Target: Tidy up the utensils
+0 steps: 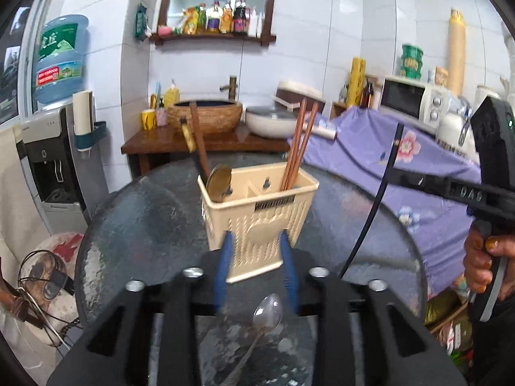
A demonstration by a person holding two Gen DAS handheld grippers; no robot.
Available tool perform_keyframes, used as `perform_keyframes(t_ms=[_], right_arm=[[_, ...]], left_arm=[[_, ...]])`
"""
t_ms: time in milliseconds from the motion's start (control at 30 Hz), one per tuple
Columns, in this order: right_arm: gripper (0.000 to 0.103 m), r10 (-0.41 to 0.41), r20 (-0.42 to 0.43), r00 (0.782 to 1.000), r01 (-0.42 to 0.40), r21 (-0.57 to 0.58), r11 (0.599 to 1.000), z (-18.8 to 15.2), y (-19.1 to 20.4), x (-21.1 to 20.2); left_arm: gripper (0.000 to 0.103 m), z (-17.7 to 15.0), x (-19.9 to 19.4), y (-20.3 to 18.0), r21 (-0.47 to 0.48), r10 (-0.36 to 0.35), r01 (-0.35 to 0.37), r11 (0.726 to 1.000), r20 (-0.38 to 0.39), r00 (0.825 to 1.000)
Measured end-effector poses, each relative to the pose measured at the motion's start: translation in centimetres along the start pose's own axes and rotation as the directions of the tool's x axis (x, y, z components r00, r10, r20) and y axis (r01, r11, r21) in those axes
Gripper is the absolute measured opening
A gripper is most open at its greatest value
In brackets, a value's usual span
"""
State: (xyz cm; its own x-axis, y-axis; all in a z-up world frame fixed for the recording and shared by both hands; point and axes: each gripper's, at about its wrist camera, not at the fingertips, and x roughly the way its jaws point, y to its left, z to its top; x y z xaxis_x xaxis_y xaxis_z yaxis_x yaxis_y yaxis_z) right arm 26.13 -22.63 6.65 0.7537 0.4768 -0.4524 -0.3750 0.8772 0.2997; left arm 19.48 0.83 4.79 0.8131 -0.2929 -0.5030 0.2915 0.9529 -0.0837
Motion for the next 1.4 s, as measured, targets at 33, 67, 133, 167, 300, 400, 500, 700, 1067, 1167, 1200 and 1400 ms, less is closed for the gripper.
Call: perform_keyframes(t_ms=[33, 67, 133, 167, 300, 400, 500, 700, 1067, 1167, 1200, 1400], right_arm=[[0.008, -0.002, -0.002, 1.000, 0.002, 0.006, 1.000, -0.2, -0.2, 0.1], [0.008, -0.003, -0.003, 1.000, 0.003, 0.013, 1.000, -0.2, -0.4, 0.1], [0.008, -0.002, 0.001, 1.000, 0.002, 0.016, 1.000, -0.2, -0.5, 0.0], [0.008, -0.001, 0.005, 1.000, 0.001, 0.016, 1.000, -0.1, -0.5, 0.0], [0.008, 0.001, 0.018, 1.000, -0.001, 0.005, 1.000, 0.1, -0.2, -0.6], [0.008, 0.003, 0.020, 1.000, -0.003, 0.000, 1.000, 0.0, 0.0, -0.8], [0.008, 0.002, 0.019, 1.000, -0.002, -0.001, 1.000, -0.1, 0.1, -1.0], [0.008, 0.005, 0.017, 1.000, -0.005, 0.000, 1.000, -0.2, 0.1, -1.1], [0.008, 0.009, 0.022, 1.000, -0.009, 0.002, 1.000, 0.0, 0.2, -1.3], [0.008, 0.010, 0.021, 1.000, -0.010, 0.003, 1.000, 0.0, 0.1, -1.4], [0.008, 0.011, 0.021, 1.000, -0.011, 0.002, 1.000, 0.1, 0.1, -1.4], [0.008, 0.010, 0.023, 1.000, -0.010, 0.003, 1.000, 0.3, 0.3, -1.4]], left_arm=[[0.047, -0.2, 0.2, 0.2, 0.001, 0.002, -0.002, 1.000, -0.010, 1.000], [0.053, -0.5, 0.5, 0.4, 0.003, 0.003, -0.003, 1.000, -0.027, 1.000], [0.055, -1.0, 1.2, 0.1, 0.031, 0.003, -0.001, 1.000, -0.064, 0.998], [0.056, -1.5, 1.8, -0.2, 0.057, 0.012, -0.007, 0.998, -0.088, 0.996], [0.064, -4.0, 4.5, -1.1, 0.124, -0.008, 0.034, 0.992, -0.201, 0.980], [0.064, -6.1, 7.1, -1.6, 0.158, -0.029, 0.077, 0.984, -0.289, 0.957], [0.064, -7.7, 9.6, -1.7, 0.184, -0.026, 0.098, 0.978, -0.361, 0.932], [0.064, -8.6, 11.9, -1.6, 0.195, -0.038, 0.129, 0.972, -0.414, 0.909], [0.042, -8.3, 13.4, -1.6, 0.197, -0.068, 0.165, 0.966, -0.422, 0.904], [0.036, -7.9, 13.7, -2.1, 0.204, -0.067, 0.167, 0.965, -0.425, 0.903], [0.036, -7.9, 13.7, -2.3, 0.208, -0.064, 0.167, 0.964, -0.426, 0.903], [0.036, -7.3, 13.7, -2.5, 0.196, -0.046, 0.136, 0.971, -0.407, 0.912]])
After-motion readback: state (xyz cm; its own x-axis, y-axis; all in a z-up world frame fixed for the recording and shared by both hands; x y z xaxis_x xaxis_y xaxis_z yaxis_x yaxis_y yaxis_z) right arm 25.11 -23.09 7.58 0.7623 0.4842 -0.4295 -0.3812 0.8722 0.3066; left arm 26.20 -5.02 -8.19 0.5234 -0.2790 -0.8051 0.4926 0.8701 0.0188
